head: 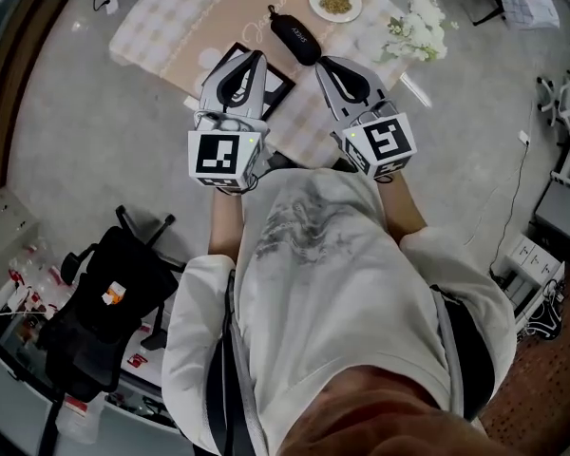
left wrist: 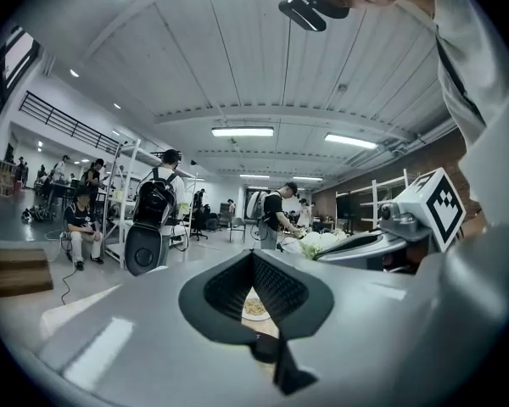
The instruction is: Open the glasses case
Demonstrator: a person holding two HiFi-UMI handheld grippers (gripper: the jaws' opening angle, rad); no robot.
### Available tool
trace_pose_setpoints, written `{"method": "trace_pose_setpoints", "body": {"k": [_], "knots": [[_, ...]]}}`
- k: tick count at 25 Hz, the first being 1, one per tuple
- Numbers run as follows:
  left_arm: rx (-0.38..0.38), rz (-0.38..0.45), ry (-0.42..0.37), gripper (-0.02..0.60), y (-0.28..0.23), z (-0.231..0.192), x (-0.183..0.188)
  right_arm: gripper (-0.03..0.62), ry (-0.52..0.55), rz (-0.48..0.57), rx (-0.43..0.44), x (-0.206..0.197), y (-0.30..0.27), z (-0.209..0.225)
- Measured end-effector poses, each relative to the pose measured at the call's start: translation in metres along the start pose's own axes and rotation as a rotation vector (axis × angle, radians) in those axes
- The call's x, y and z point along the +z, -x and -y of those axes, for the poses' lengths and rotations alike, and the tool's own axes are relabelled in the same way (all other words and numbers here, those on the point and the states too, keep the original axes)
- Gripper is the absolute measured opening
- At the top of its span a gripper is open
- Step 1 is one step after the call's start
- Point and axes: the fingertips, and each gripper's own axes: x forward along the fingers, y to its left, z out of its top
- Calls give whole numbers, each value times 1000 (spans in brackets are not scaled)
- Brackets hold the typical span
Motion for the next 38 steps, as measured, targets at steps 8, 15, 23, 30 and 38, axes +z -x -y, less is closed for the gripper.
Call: {"method": "trace_pose_setpoints", "body": {"k": [8, 15, 23, 30, 38], "knots": [[-21, -51, 46, 9, -23, -6, -28, 53, -30, -91, -29, -38, -21, 23], [29, -116, 92, 9, -38, -10, -57, 119, -55, -172, 8, -75, -46, 44], [56, -192, 115, 9, -55, -11, -90, 150, -84, -266, 20, -121, -75, 59], [52, -253, 133, 9, -72, -12, -117, 150, -144, -299, -45, -145, -93, 89], [43, -308, 145, 9, -89, -17, -142, 181, -130, -371, 1, -168, -115, 91]]}}
